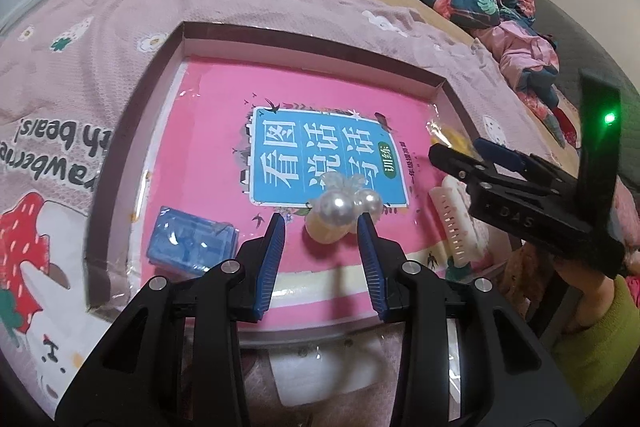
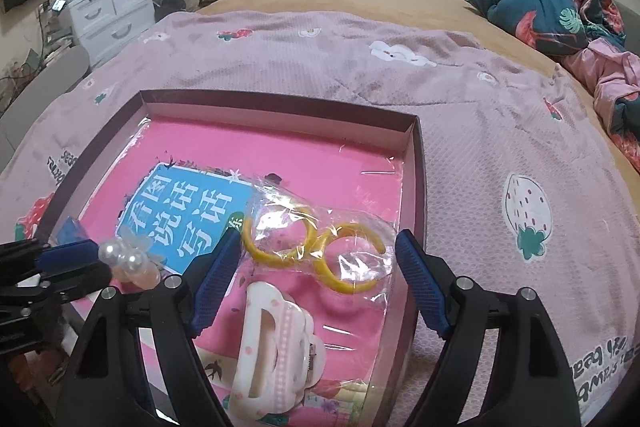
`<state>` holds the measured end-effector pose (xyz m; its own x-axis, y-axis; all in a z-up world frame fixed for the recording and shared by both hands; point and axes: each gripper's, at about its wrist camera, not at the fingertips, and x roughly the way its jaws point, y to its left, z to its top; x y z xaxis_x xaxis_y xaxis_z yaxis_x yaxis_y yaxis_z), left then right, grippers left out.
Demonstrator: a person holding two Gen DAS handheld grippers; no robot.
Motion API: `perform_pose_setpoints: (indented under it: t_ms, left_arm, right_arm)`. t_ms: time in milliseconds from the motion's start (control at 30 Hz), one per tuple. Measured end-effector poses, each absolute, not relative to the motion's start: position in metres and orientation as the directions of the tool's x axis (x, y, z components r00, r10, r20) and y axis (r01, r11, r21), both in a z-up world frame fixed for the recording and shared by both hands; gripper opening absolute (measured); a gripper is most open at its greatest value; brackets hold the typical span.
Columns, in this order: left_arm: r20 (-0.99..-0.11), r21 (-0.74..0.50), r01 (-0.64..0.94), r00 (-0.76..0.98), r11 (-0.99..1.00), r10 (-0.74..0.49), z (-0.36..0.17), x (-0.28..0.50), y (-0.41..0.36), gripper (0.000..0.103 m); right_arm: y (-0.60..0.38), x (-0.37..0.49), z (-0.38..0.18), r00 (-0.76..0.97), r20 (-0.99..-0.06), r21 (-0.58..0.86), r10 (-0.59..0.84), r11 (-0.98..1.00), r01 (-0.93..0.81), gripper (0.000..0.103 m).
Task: Organize jewelry
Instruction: 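Carry the pearl clip into the tray with the left gripper while the right drops the hair-tie bag there, then withdraw both open grippers from the tray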
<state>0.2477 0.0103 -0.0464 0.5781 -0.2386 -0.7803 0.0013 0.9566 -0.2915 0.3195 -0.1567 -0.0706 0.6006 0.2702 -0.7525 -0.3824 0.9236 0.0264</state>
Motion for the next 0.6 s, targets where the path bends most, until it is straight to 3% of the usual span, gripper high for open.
perform_pose_setpoints:
  t_ms: [200, 300, 433, 600]
  left_arm:
    - [-0.77, -0.301, -0.004, 0.592, 0.954, -0.24, -0.042, 0.239, 0.015, 0.03]
    - [-0.768, -0.284, -0.006, 0.599, 0.959, -0.224, -0.039, 0.234, 0.013, 0.042]
    - [-0.763, -0.29, -0.013, 0.607, 0.957, -0.223, -0.036, 0.229, 0.015, 0.044]
    - [-0.752, -0.289, -0.025, 0.624, 0.957, -0.21, -0.028, 0.22, 0.02, 0.055]
  right_arm:
    - [-0.162, 0.311, -0.07, 0.605, -0.739, 0.066, 0.298, 0.924, -0.376, 0.086]
    - [-0.167, 0.3, -0.064, 0.629, -0.717, 0.067, 0.3, 0.928, -0.366, 0.087]
    - [-0.178, 0.285, -0.052, 0.659, -0.689, 0.077, 0.301, 0.935, -0.346, 0.09]
    - [-0.19, 0.269, -0.042, 0.676, -0.674, 0.078, 0.297, 0.939, -0.335, 0.092]
